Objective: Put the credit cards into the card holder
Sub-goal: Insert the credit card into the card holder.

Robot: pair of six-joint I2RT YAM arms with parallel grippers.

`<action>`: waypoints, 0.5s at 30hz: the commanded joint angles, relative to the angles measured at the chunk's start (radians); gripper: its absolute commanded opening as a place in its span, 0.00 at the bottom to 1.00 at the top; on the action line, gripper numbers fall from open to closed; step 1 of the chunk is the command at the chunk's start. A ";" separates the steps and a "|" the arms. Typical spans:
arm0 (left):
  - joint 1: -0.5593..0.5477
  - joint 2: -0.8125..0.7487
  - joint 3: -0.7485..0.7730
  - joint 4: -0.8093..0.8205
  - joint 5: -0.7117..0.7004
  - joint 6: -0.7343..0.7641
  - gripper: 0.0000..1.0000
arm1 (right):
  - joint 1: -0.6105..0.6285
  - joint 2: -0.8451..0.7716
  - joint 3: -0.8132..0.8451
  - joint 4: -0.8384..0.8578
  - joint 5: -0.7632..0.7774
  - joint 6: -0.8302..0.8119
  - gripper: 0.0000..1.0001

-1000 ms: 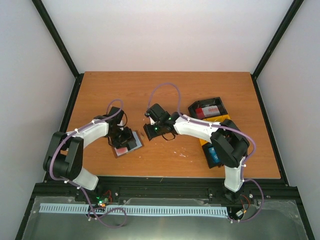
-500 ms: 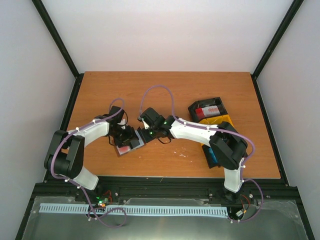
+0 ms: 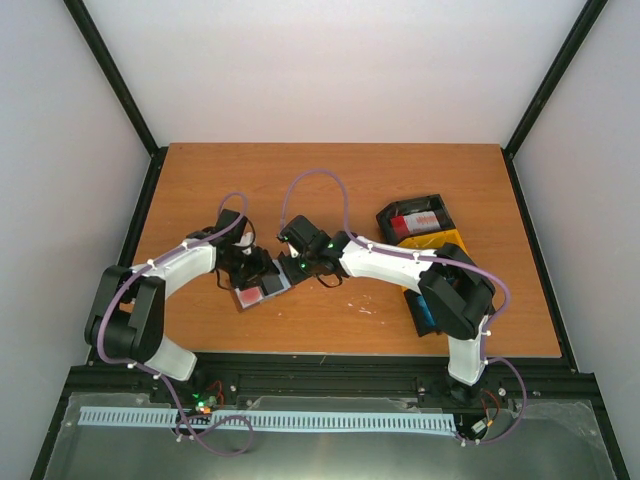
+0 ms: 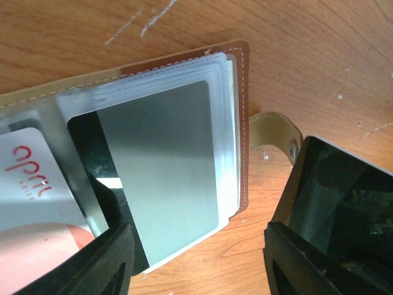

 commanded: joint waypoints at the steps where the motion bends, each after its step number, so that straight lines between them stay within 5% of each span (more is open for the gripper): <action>1: -0.003 -0.031 -0.008 0.006 -0.023 0.003 0.57 | 0.007 0.010 0.023 -0.010 -0.023 -0.014 0.03; 7: -0.003 -0.011 -0.045 0.066 0.007 0.004 0.38 | 0.006 0.022 0.018 -0.011 -0.040 -0.003 0.03; 15: -0.003 0.042 -0.065 0.062 -0.046 0.007 0.35 | 0.001 0.041 0.040 -0.047 0.006 0.015 0.03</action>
